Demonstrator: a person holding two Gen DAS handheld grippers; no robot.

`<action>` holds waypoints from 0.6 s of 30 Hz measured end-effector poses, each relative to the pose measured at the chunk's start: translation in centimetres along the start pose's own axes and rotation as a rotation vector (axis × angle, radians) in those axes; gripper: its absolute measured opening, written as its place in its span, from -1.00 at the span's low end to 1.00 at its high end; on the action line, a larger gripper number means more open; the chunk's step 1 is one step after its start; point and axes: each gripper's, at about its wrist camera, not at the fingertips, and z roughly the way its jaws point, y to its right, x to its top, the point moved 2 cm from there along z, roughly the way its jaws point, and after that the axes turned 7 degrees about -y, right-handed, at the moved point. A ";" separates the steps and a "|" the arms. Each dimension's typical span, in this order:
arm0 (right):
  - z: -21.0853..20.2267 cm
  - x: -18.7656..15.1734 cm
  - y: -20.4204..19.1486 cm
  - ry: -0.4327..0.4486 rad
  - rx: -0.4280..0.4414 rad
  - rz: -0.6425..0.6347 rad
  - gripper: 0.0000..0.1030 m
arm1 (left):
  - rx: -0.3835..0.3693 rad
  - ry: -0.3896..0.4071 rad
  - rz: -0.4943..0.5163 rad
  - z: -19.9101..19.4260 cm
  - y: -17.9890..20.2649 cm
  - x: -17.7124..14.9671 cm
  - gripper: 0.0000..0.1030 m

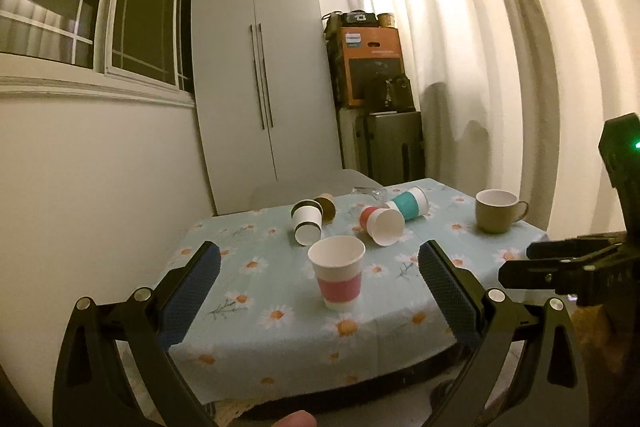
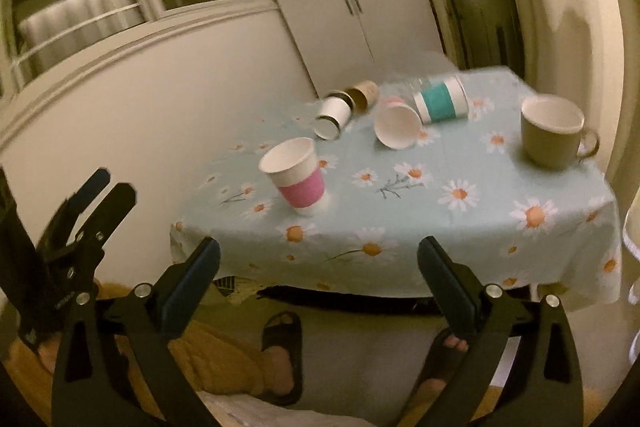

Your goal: Flip cup upright

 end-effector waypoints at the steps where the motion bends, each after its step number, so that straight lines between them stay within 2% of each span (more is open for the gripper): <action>1: -0.5 -0.4 -0.8 0.019 -0.009 -0.028 0.90 | 0.000 0.000 -0.002 -0.5 -0.1 -0.3 0.87; 8: -3.5 -2.5 -3.2 0.111 -0.052 -0.134 0.90 | 0.010 0.009 -0.040 -4.1 -1.4 -1.9 0.87; 12: -4.9 -3.6 -2.8 0.106 -0.047 -0.100 0.90 | 0.018 0.018 -0.068 -5.6 -2.0 -2.7 0.87; 18: -7.2 -4.6 -2.2 0.156 -0.034 -0.055 0.90 | 0.013 0.013 -0.062 -6.5 -2.0 -3.5 0.87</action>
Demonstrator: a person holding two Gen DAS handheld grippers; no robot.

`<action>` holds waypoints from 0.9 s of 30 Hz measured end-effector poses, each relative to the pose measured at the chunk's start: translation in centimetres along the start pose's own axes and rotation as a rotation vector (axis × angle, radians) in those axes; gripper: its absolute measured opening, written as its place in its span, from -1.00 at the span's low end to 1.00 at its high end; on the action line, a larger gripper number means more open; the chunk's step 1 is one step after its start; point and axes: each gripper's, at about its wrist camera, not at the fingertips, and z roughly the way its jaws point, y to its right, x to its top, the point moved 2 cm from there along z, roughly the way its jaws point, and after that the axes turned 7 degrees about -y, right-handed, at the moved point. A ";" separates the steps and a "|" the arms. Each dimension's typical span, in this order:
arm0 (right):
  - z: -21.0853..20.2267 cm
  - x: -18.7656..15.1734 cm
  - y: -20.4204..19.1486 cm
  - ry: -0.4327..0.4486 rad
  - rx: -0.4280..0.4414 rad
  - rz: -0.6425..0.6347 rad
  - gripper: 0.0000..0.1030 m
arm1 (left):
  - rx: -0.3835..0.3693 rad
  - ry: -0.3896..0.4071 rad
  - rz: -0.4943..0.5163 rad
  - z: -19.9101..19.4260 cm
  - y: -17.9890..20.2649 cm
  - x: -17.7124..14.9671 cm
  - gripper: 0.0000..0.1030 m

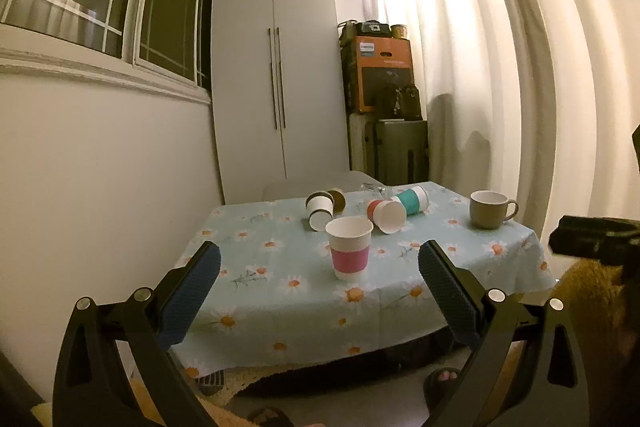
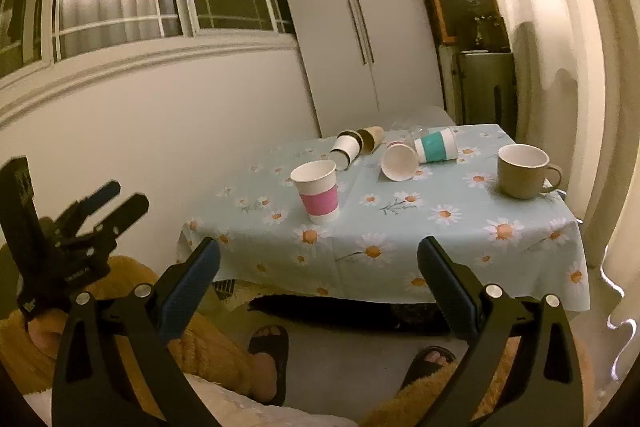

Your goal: Flip cup upright

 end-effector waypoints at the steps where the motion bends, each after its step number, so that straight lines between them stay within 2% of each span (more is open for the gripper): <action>1: -0.3 0.0 0.1 0.006 0.000 0.003 0.90 | -0.002 0.000 -0.001 -0.1 0.0 -0.1 0.87; 10: -1.7 0.0 -1.0 0.084 -0.099 -0.037 0.90 | -0.011 -0.006 -0.009 -1.1 -0.5 -1.3 0.87; 17: -1.6 -0.2 -1.9 0.089 -0.125 -0.094 0.90 | -0.009 -0.012 -0.036 -1.4 -1.2 -1.8 0.87; 27: -1.5 -0.3 -1.5 0.095 -0.141 -0.085 0.90 | -0.007 -0.021 -0.016 -1.4 -0.8 -1.9 0.87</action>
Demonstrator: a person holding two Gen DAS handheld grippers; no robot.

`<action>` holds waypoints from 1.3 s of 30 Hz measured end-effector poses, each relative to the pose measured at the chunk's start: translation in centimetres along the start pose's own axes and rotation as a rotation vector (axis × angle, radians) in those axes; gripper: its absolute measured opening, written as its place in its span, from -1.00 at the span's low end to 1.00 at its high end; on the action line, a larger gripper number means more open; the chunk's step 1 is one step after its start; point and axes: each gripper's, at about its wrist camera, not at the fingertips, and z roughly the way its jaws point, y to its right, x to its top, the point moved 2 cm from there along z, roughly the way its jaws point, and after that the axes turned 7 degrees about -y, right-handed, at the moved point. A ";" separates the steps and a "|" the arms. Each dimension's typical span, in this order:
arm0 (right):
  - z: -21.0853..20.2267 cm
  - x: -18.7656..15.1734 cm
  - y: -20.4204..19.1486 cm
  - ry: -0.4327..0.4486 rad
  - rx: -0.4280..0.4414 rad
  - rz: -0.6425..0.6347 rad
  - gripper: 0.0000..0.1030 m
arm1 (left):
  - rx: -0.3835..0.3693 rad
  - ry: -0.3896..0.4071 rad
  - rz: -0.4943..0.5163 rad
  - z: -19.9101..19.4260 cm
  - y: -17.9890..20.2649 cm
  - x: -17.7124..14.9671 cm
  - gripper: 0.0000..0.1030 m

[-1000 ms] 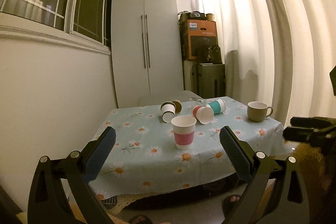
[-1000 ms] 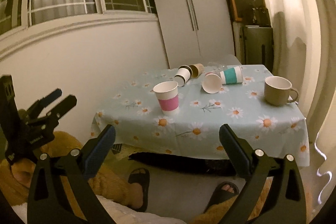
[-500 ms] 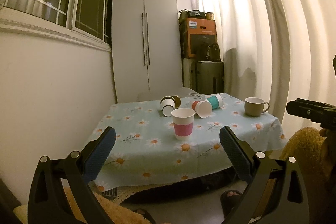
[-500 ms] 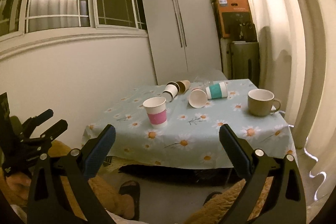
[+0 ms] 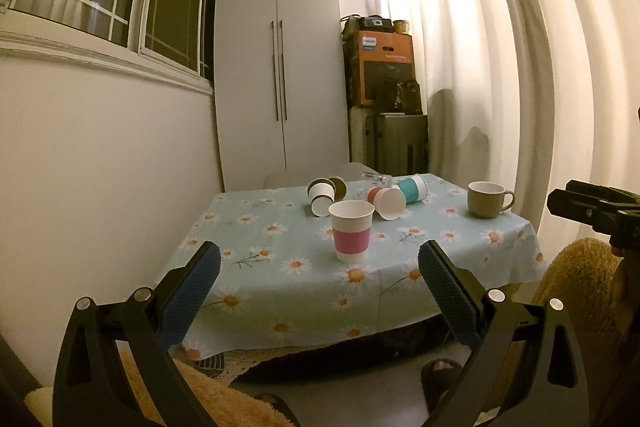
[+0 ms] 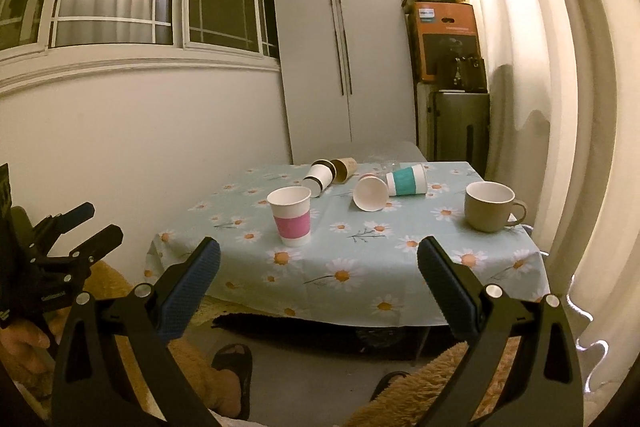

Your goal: Flip cup upright

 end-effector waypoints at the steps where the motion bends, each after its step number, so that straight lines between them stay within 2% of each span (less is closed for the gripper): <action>1: 0.0 0.0 0.0 0.000 -0.003 -0.001 0.90 | 0.002 -0.001 0.000 0.0 0.0 0.0 0.87; 39: -0.4 -0.1 0.3 -0.017 -0.027 0.003 0.90 | 0.014 -0.004 0.005 0.0 -0.5 -0.2 0.87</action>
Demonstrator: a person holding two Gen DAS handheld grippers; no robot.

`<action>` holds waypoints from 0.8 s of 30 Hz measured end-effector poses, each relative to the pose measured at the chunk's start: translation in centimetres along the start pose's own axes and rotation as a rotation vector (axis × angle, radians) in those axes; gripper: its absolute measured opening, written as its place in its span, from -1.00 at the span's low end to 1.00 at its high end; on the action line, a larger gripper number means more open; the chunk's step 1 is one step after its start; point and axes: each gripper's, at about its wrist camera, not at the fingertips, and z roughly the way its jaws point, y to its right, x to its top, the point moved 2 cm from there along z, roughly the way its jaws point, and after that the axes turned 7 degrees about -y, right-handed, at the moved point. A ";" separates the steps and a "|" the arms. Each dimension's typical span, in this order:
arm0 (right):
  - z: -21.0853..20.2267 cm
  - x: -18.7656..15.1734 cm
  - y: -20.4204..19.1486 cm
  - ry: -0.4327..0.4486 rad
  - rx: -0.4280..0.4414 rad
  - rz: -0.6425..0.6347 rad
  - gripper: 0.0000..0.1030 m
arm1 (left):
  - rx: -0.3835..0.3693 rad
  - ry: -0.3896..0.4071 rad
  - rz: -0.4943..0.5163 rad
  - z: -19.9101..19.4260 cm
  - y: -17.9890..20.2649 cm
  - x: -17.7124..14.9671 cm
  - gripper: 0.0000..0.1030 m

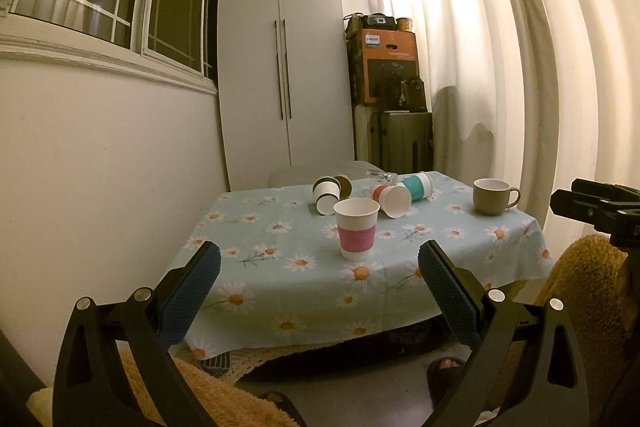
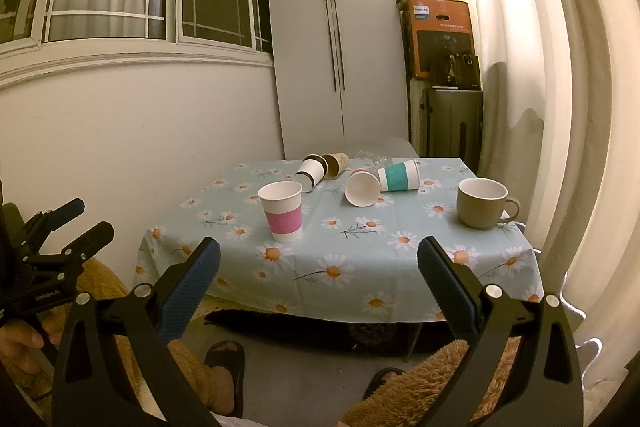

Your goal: Flip cup upright

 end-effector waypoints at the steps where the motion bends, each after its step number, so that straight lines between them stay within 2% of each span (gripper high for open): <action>1: 0.0 0.0 0.0 0.001 0.000 -0.001 0.90 | 0.001 -0.003 0.001 0.0 0.0 0.0 0.87; 24: 0.0 -0.1 0.1 -0.002 -0.001 -0.001 0.90 | 0.004 -0.005 0.002 0.0 -0.1 0.0 0.88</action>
